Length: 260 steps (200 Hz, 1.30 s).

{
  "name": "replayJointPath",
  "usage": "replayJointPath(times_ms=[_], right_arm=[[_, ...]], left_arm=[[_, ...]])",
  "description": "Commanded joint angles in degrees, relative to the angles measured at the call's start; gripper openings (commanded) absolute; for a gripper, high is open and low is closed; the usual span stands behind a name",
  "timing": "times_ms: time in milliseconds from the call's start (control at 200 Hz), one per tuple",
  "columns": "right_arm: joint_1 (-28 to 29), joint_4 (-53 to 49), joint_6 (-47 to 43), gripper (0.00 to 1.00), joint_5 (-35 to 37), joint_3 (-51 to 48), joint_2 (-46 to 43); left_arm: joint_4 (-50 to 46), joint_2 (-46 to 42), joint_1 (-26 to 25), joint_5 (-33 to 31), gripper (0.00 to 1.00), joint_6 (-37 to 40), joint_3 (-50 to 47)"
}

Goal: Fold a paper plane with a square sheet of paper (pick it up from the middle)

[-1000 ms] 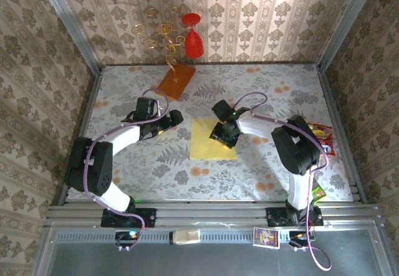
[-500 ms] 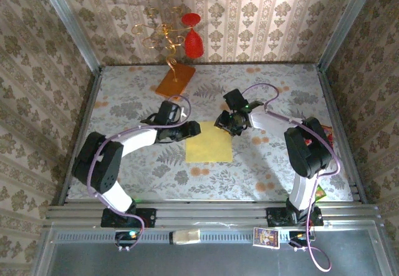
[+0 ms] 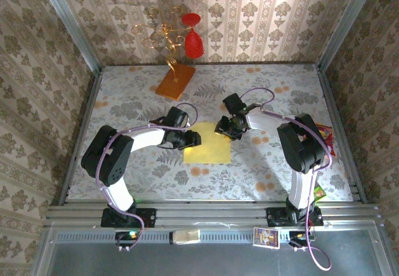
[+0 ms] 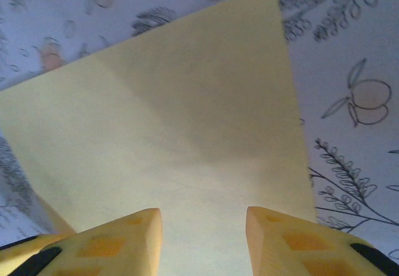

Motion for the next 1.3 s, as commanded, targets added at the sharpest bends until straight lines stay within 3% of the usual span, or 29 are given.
replayJointPath(times_ms=[0, 250, 350, 435, 570, 715, 805, 1100, 1295], right_arm=[[1.3, -0.5, 1.8, 0.43, 0.1, -3.6, -0.5], [3.3, 4.2, 5.5, 0.48, -0.1, -8.2, -5.4], [3.3, 5.3, 3.4, 0.61, 2.5, -7.7, -9.3], [3.3, 5.9, 1.6, 0.75, 6.9, -9.3, -13.7], [2.3, 7.4, -0.9, 1.00, 14.7, -15.2, -20.1], [0.5, 7.6, -3.1, 1.00, 18.4, -18.1, -23.3], [-0.4, 6.6, -3.8, 1.00, 19.2, -18.3, -23.8], [-4.1, 8.5, -2.2, 1.00, 17.5, -22.1, -24.8], [-5.0, 8.5, -2.3, 1.00, 16.6, -22.4, -24.4]], left_arm=[[-9.7, -0.7, 1.5, -3.4, 0.46, 6.8, 0.5], [-14.3, -1.4, 5.3, -2.6, 0.47, 13.9, 3.2], [-16.6, -1.8, 3.6, -2.0, 0.48, 15.4, 7.8], [-17.0, -2.4, 1.0, -2.2, 0.55, 15.3, 10.6], [-20.1, -0.8, -2.7, -9.5, 0.69, 16.7, 13.2], [-28.8, 4.4, -7.1, -18.8, 1.00, 21.1, 19.6], [-31.8, 7.1, -9.0, -21.8, 1.00, 22.8, 22.6], [-31.6, 13.3, -11.1, -19.7, 0.99, 24.0, 27.1], [-33.3, 16.2, -11.6, -19.9, 0.93, 22.6, 30.2]])
